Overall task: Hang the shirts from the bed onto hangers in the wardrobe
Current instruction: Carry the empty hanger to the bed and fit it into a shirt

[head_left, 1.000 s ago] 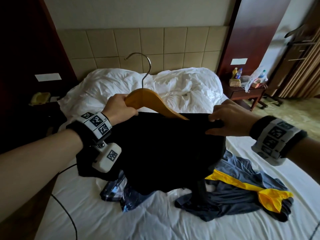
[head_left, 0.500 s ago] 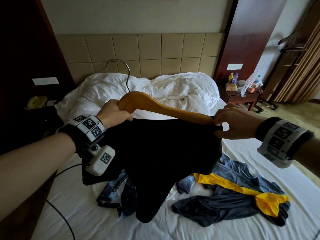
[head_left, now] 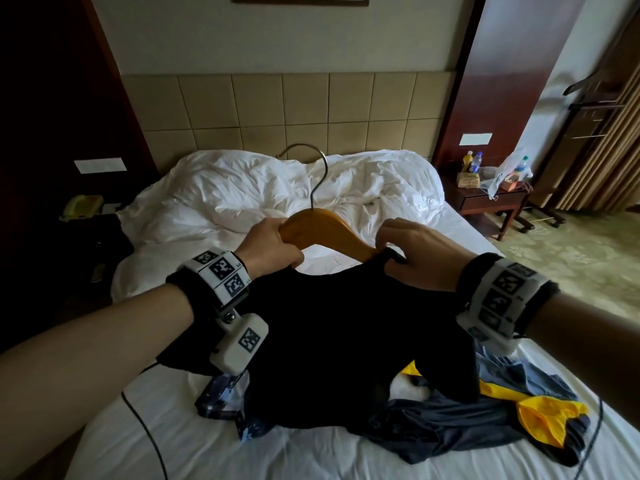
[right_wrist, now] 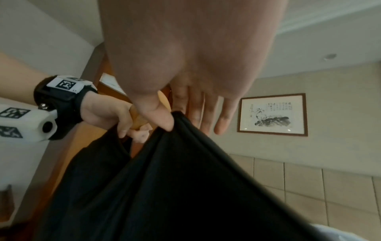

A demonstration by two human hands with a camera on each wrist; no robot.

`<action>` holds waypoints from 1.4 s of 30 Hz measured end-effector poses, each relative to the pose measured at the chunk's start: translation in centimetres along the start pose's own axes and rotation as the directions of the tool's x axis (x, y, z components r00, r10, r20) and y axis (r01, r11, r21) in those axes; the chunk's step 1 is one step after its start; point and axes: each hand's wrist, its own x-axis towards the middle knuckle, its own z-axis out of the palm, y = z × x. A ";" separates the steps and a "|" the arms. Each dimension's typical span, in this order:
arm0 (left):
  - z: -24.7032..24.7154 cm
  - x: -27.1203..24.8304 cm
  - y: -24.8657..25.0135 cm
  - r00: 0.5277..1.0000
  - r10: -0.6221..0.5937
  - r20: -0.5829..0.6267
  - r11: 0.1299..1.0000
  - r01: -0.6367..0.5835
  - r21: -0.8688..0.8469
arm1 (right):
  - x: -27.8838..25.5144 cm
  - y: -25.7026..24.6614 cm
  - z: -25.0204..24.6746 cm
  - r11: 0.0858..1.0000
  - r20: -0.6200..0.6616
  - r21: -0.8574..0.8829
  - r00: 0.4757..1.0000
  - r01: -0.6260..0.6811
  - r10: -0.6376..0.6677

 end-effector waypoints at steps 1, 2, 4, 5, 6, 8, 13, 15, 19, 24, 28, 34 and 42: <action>0.1 0.0 0.0 1.000 0.002 0.003 1.000 -0.002 -0.004 | 0.1 -0.2 0.4 0.996 0.020 0.056 0.998 -0.064 0.063; 0.3 0.0 -0.1 1.000 0.010 0.006 1.000 -0.010 -0.004 | 0.3 -0.6 0.6 0.983 0.068 0.120 0.989 -0.136 0.129; 0.6 -0.1 0.0 0.999 0.032 0.007 0.999 -0.032 -0.002 | 0.8 -1.5 1.2 0.944 0.144 0.223 0.966 -0.241 0.213; 0.7 -0.1 0.0 0.999 0.047 0.007 0.999 -0.047 -0.005 | 1.2 -2.0 1.5 0.938 0.140 0.238 0.964 -0.254 0.225; 1.0 -0.2 0.1 0.998 0.067 0.011 0.998 -0.067 -0.010 | 1.7 -2.6 1.8 0.938 0.108 0.242 0.967 -0.249 0.229; 1.4 -0.5 0.3 0.991 0.127 0.031 0.992 -0.126 -0.025 | 2.8 -3.9 2.2 0.915 0.014 0.319 0.967 -0.246 0.255; 2.1 -0.6 -0.3 0.945 0.256 0.205 0.966 -0.259 -0.014 | 4.5 -5.9 1.9 0.720 0.059 0.618 0.932 -0.316 0.358; 1.8 -0.3 -1.2 0.922 0.289 0.256 0.951 -0.307 0.034 | 4.4 -6.0 2.2 0.708 0.092 0.622 0.929 -0.335 0.359; 0.0 0.1 -4.1 0.902 0.287 0.321 0.952 -0.306 0.008 | 3.9 -5.6 2.8 0.646 0.055 0.685 0.909 -0.336 0.414; -2.8 -0.4 -10.6 0.938 0.173 0.300 0.968 -0.218 0.123 | 2.8 -4.0 1.4 0.588 0.042 0.727 0.878 -0.354 0.477; -3.4 -0.4 -14.8 0.956 0.149 0.251 0.986 -0.163 0.036 | 2.2 -3.6 0.4 0.593 0.054 0.730 0.893 -0.340 0.446; -3.8 -0.2 -18.5 0.970 0.071 0.234 0.993 -0.092 0.080 | 1.8 -3.2 -0.4 0.585 0.042 0.740 0.890 -0.333 0.454; -4.8 -0.7 -23.8 0.936 -0.162 0.313 0.852 -0.028 0.523 | 1.0 -2.7 -1.3 0.582 0.027 0.745 0.886 -0.327 0.462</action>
